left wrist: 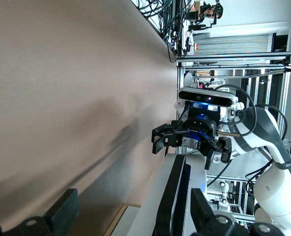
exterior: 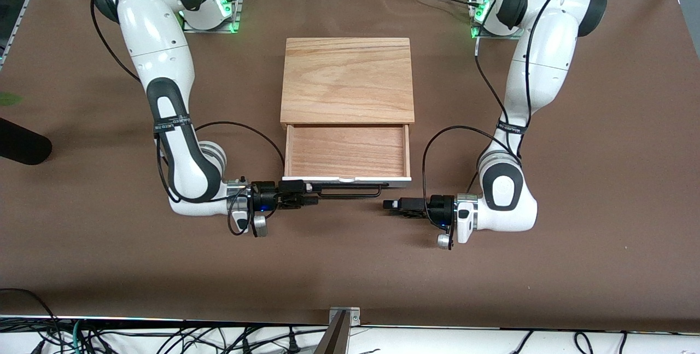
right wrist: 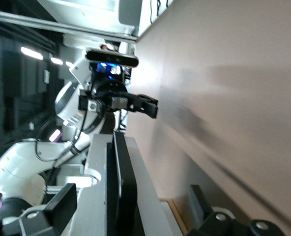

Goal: Pull top drawer with both arms simultaneously

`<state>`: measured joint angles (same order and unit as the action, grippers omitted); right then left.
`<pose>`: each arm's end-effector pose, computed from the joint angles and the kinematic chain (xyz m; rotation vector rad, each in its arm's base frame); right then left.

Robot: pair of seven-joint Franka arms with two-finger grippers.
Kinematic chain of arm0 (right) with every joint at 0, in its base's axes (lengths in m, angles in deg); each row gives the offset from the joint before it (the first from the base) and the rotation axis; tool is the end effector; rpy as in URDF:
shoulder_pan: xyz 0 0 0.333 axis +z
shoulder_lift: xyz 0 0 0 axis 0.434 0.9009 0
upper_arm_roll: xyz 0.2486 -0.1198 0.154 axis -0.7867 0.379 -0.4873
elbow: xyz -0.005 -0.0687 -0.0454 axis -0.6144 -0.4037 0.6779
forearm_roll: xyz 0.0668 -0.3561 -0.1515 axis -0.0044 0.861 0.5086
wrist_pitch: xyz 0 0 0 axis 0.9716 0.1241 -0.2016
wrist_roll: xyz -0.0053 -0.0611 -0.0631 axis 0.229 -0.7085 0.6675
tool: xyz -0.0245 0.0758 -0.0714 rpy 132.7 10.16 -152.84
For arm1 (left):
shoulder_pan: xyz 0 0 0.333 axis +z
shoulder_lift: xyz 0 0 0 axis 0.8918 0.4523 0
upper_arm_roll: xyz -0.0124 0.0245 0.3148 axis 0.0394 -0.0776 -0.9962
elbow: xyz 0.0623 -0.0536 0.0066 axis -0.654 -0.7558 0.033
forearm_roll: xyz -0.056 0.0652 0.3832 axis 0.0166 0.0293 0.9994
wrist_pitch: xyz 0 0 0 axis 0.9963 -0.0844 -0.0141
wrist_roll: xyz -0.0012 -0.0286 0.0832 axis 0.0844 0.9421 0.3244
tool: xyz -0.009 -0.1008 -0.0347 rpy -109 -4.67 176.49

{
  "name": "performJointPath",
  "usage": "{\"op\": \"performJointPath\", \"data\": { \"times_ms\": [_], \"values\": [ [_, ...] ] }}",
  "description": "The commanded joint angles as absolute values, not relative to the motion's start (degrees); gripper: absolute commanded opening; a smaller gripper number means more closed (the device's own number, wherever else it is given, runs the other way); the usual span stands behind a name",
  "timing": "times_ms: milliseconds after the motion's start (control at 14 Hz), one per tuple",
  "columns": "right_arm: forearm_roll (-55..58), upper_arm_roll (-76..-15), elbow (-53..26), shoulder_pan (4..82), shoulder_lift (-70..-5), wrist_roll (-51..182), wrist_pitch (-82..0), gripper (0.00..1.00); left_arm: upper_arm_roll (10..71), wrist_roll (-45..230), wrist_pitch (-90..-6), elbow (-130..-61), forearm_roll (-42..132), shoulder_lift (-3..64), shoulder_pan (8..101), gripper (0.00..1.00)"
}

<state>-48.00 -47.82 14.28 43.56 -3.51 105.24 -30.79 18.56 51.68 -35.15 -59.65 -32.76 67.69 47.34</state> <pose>0.6982 0.2789 0.1837 -1.8110 -0.2319 -0.0251 0.7229 -0.2551 0.1677 1.8218 -0.0594 -0.0544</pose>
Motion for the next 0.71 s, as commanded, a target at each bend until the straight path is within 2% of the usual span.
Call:
{"op": "performJointPath", "data": {
  "times_ms": [0, 214, 357, 500, 643],
  "values": [
    [-40.2, -47.2, 14.1, 41.2, -7.0, 102.2, -29.6, 1.00, 18.3, 53.6, -35.6, -57.5, -33.3, 68.5, 47.0, 1.00],
    [-31.7, -45.0, 14.5, 36.6, -8.8, 98.1, -21.4, 1.00, 17.8, 58.2, -35.1, -57.5, -33.1, 67.8, 47.1, 1.00],
    [-23.6, -41.9, 14.5, 35.1, -11.8, 97.2, -17.6, 1.00, 16.6, 59.0, -34.8, -57.5, -27.2, 66.5, 47.5, 1.00],
    [-15.1, -39.6, 14.5, 35.2, -15.4, 91.2, -17.4, 1.00, 16.4, 60.2, -33.2, -57.4, -21.6, 64.5, 48.0, 1.00],
    [-4.8, -39.7, 14.3, 35.7, -19.7, 86.3, -17.2, 1.00, 13.6, 60.4, -29.3, -57.3, -17.3, 63.7, 48.6, 1.00]
  ]
}}
